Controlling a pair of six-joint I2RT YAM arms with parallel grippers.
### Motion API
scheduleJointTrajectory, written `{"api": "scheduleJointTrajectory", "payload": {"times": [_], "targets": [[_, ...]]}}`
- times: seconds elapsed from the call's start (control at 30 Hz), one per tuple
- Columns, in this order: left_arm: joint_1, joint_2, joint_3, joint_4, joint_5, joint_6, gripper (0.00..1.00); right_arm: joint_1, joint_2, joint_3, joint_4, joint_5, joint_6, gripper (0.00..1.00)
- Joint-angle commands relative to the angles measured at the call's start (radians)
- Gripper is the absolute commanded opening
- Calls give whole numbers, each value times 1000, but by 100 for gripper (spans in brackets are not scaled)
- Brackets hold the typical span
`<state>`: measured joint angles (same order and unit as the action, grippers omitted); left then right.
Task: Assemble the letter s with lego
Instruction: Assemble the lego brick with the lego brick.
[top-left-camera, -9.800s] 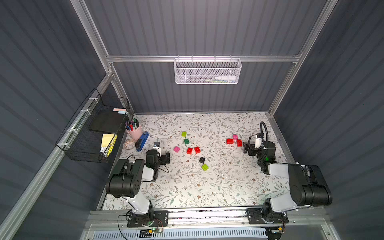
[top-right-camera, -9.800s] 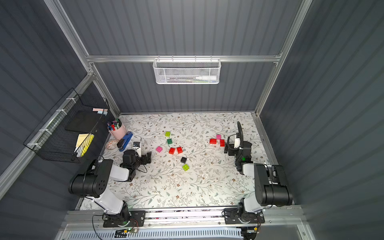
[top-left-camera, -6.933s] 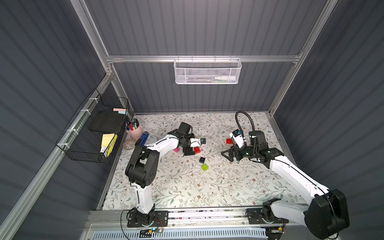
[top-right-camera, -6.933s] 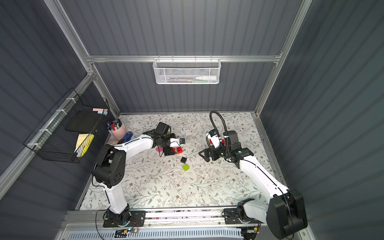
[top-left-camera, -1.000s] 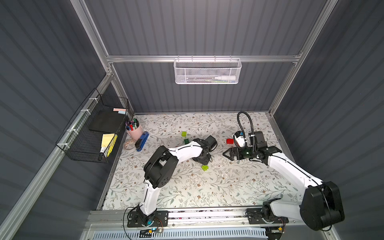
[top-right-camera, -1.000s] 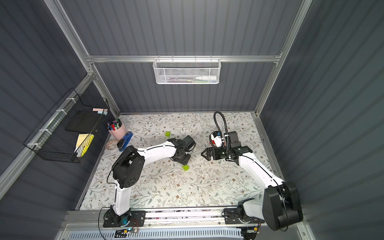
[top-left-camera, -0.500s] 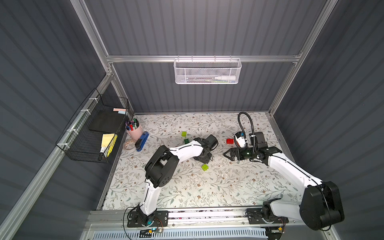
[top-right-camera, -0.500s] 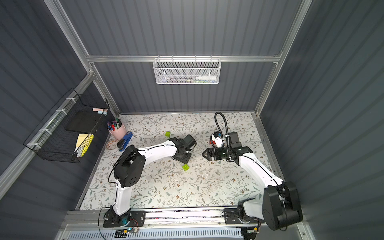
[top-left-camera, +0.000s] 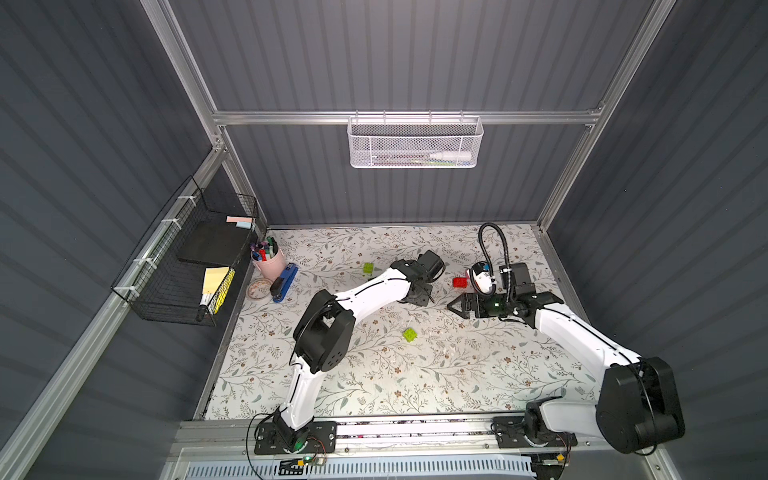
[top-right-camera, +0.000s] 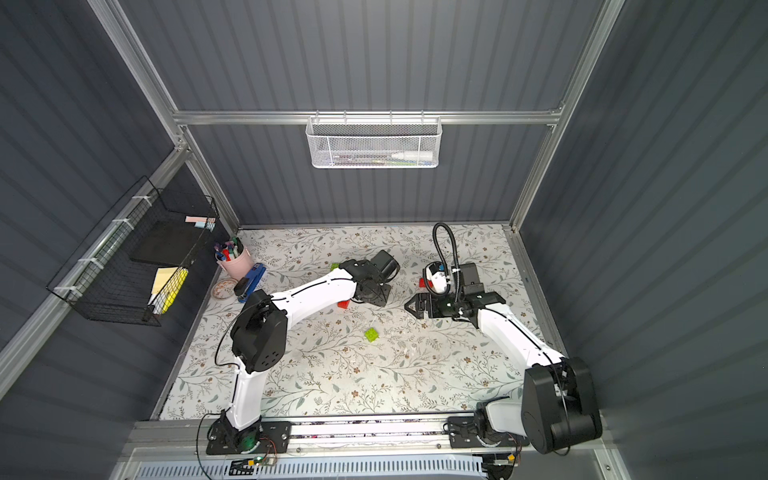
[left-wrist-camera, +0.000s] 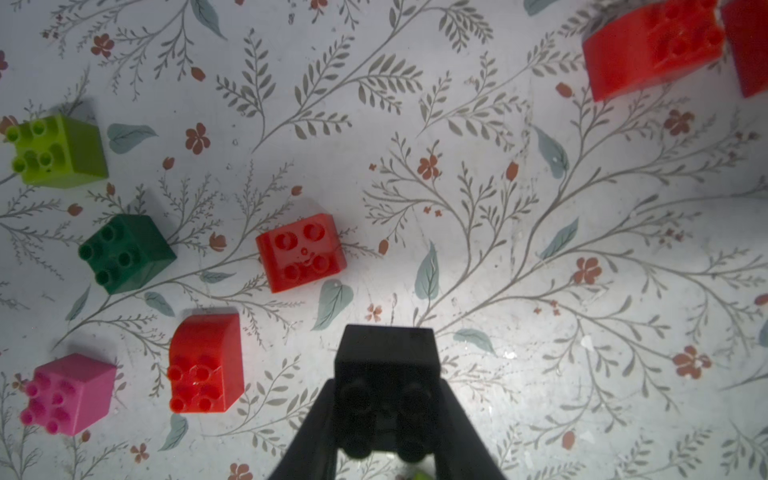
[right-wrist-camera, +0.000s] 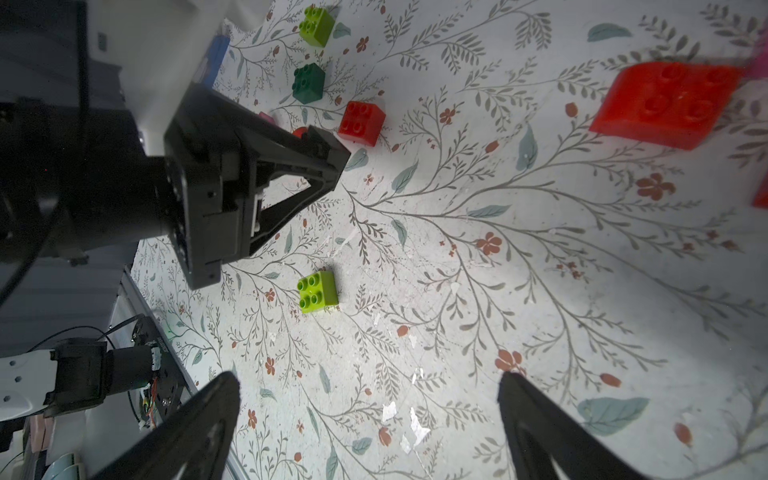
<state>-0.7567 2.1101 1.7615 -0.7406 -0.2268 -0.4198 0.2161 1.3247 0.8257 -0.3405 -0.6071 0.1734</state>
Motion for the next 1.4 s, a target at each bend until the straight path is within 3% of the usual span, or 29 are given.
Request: {"api": "scheduleJointTrajectory", "payload": {"times": [0.0, 0.17, 0.77, 1.37], "targets": [[24, 57, 62, -50, -25, -41, 22, -4, 17, 27, 15, -30, 12, 99], [44, 98, 98, -86, -1, -117, 20, -6, 30, 33, 23, -34, 17, 99], [91, 196, 208, -119, 76, -84, 19, -29, 75, 41, 43, -65, 14, 99], [99, 235, 219, -127, 62, -107, 16, -54, 104, 43, 49, -100, 11, 99]]}}
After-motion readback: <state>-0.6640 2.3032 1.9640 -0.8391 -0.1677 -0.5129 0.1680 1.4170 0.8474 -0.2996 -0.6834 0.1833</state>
